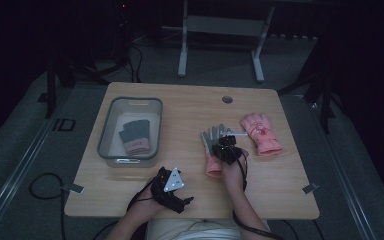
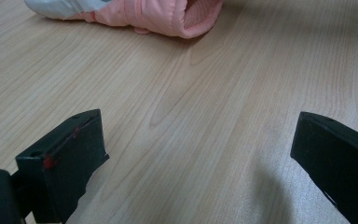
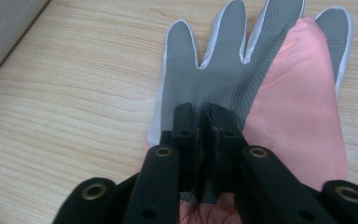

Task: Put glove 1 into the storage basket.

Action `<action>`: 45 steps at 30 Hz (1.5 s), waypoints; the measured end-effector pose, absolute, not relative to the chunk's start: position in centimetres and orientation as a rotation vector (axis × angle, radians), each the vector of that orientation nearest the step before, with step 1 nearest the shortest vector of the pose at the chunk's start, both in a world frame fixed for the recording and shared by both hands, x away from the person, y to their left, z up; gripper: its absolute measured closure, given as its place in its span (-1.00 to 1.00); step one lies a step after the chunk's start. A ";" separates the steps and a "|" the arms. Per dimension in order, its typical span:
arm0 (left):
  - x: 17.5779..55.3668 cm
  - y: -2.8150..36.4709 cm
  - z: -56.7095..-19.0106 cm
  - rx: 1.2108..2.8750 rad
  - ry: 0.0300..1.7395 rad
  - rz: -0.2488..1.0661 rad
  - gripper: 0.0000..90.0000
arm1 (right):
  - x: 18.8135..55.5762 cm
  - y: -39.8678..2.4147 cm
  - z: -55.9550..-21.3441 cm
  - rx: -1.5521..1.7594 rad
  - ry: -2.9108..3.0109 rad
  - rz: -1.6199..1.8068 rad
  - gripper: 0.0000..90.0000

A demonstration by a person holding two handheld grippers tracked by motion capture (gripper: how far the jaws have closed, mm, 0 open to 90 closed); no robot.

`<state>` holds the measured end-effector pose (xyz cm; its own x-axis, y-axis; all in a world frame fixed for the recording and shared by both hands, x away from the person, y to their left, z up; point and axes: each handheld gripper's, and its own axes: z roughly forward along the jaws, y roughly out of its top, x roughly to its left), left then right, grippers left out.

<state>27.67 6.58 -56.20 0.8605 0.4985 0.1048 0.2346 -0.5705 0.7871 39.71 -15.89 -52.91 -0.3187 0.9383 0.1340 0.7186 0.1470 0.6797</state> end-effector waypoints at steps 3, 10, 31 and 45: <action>27.6 6.6 -56.2 2.191 0.525 0.405 -0.94 | 39.4 -15.8 -52.3 1.576 2.112 0.966 0.64; 27.7 6.6 -56.3 2.191 0.526 0.403 -0.94 | 38.5 -17.9 -48.6 1.472 2.072 1.081 0.47; 27.6 6.8 -56.2 2.184 0.546 0.417 -0.94 | 44.9 -32.7 -46.2 1.287 2.047 0.905 0.33; 27.7 7.0 -56.2 2.172 0.555 0.419 -0.94 | 49.4 -33.4 -51.5 1.294 2.181 0.782 0.24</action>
<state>27.71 6.99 -56.20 0.8465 0.5220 0.1045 0.2432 -0.5538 0.7963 49.41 -33.35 -51.48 -0.4353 0.8930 -0.1144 0.6166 0.3883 0.6849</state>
